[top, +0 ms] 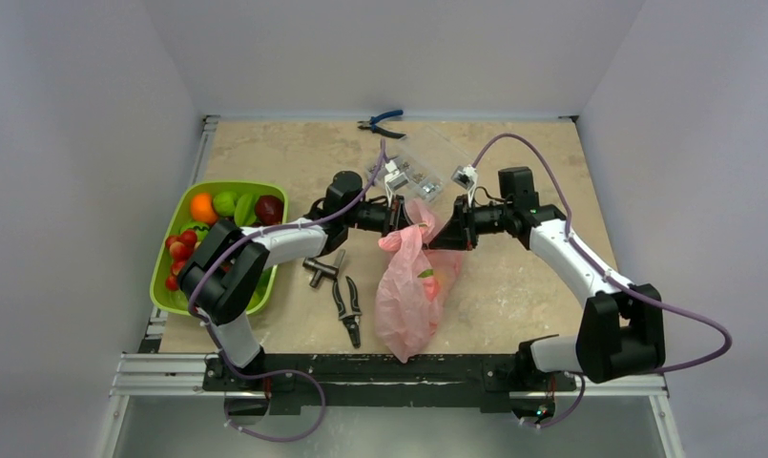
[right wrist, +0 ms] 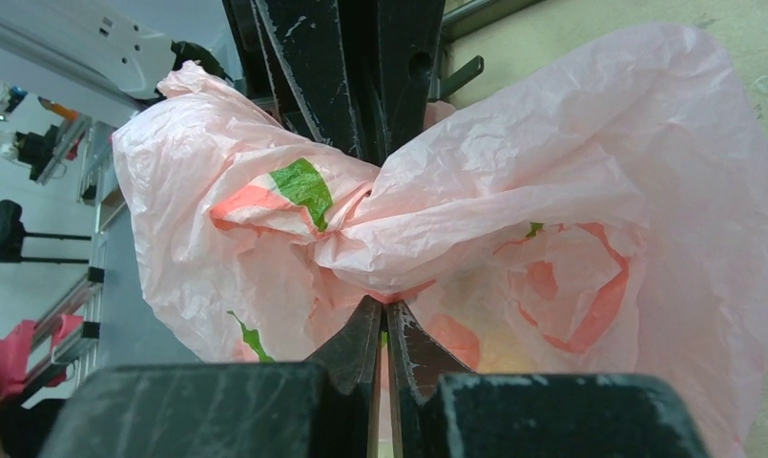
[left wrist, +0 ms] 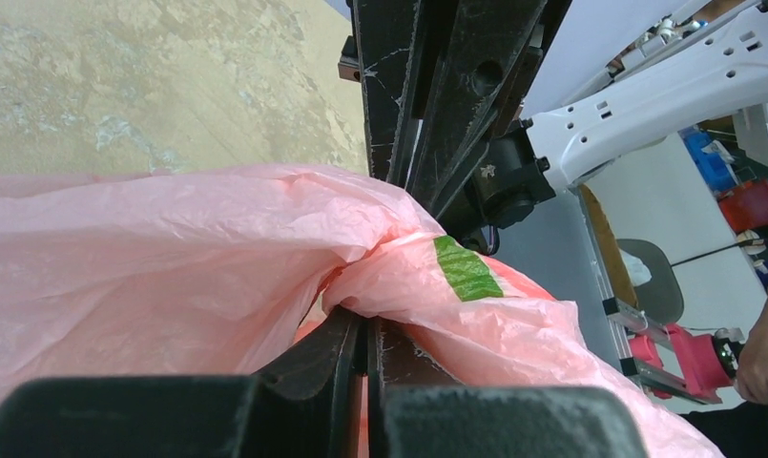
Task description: Place the fake fruits into the plastic bag and tie a complex knot
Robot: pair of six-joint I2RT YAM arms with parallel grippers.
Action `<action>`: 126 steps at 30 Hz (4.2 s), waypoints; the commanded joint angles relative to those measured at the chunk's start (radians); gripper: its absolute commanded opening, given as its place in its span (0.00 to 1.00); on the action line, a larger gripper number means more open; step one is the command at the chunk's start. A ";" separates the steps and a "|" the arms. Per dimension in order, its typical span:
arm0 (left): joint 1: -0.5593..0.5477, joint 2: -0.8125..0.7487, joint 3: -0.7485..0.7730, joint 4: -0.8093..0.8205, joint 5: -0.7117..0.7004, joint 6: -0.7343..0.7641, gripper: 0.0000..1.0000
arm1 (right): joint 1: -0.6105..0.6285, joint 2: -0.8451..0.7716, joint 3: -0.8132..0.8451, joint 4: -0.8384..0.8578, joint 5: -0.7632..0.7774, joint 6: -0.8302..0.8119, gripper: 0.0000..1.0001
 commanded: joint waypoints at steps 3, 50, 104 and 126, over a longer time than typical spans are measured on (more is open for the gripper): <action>0.009 -0.048 0.001 -0.058 0.032 0.100 0.16 | 0.001 -0.010 0.048 -0.028 -0.027 -0.059 0.00; 0.008 -0.068 0.019 -0.030 0.027 0.098 0.17 | 0.009 0.027 0.097 -0.237 -0.064 -0.280 0.00; -0.035 -0.496 0.178 -1.102 -0.824 0.882 0.00 | -0.018 -0.063 0.166 -0.389 0.254 -0.440 0.00; 0.242 -0.355 0.115 -1.103 -0.739 0.762 0.00 | -0.296 -0.051 -0.038 -0.393 0.521 -0.793 0.00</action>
